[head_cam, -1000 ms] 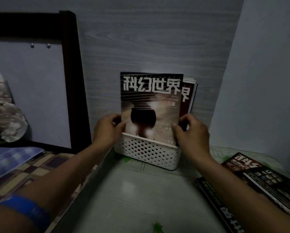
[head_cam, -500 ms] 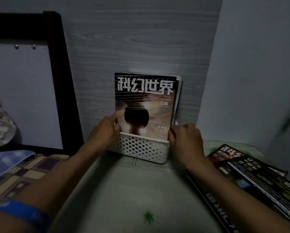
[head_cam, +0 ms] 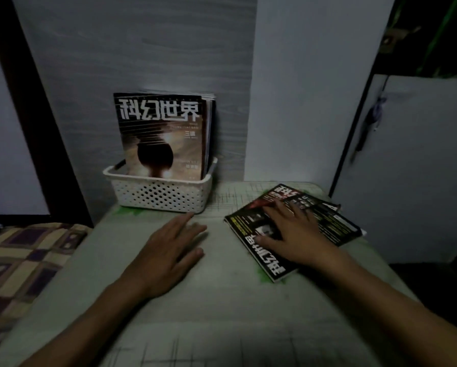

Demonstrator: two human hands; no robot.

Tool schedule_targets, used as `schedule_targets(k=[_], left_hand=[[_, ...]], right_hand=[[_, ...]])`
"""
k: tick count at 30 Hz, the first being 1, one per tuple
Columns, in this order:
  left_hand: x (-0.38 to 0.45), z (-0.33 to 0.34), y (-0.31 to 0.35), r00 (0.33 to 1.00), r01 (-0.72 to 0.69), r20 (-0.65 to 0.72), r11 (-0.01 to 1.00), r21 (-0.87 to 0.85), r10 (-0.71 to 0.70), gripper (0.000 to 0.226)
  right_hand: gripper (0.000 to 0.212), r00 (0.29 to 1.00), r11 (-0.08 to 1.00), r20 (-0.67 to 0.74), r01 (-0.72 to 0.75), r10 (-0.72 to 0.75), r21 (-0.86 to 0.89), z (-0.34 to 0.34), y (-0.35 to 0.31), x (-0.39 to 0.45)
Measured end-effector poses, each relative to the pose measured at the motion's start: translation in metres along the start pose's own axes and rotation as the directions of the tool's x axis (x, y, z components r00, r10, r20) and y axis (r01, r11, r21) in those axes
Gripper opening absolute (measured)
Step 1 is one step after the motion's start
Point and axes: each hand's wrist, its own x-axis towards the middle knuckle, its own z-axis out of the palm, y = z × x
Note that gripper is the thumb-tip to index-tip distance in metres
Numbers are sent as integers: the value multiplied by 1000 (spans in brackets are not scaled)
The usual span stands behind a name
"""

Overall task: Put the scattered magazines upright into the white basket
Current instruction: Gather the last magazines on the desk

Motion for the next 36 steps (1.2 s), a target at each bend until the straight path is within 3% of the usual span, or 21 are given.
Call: schedule_targets(k=[2,5,7,10,13,15,18,21,23,27,28,30,32,33,36], left_hand=[[4,1,-2,990,63,129,998,9,-63,101],[1,2,3,979,84,182,994,63,-95,115],[-6,-1,9,979,73,190,997,39,-79,110],[-19,-12,21,972,72,226,997,-24,-65,80],[-31,-20,32,944,188,309,957,-219,-115,63],[-35,-25,39,931,306,325,844,-440,-168,50],[-43,-32,57,891,451,368,614,-648,-266,51],[-55,-40,72,876,455,314,410,-790,-366,22],[-61,-42,89,882,445,326,373,-814,-341,31],[-67,-44,127,929,368,341,277,-888,-142,44],[-67,-47,135,936,352,330,295,-888,-121,42],[-68,-53,144,958,282,272,459,-842,-90,31],[-62,-59,144,992,66,121,703,-708,28,23],[-59,-62,145,994,-50,44,762,-645,102,22],[-52,-70,148,988,-153,-122,685,-713,93,24]], right_hand=[[92,992,1000,123,-5,4,3,5,15,-23],[105,961,988,228,154,-155,21,6,15,-59],[108,922,962,274,269,-274,55,1,4,-86],[114,860,915,314,385,-402,117,1,-10,-123],[114,829,893,331,419,-450,164,2,-13,-148],[112,836,890,305,434,-456,143,1,-13,-154],[108,840,885,277,445,-466,139,1,-16,-162],[103,864,872,172,431,-473,233,8,-15,-172],[97,879,855,93,423,-468,301,11,-13,-177],[93,936,822,23,297,-352,486,1,-10,-184],[94,952,827,-7,269,-306,494,0,-8,-186],[85,960,879,-135,280,-246,386,4,-1,-193],[63,895,926,-400,306,-200,220,14,14,-198],[55,842,928,-513,311,-168,205,16,22,-199],[42,771,843,-637,334,13,421,-5,30,-195]])
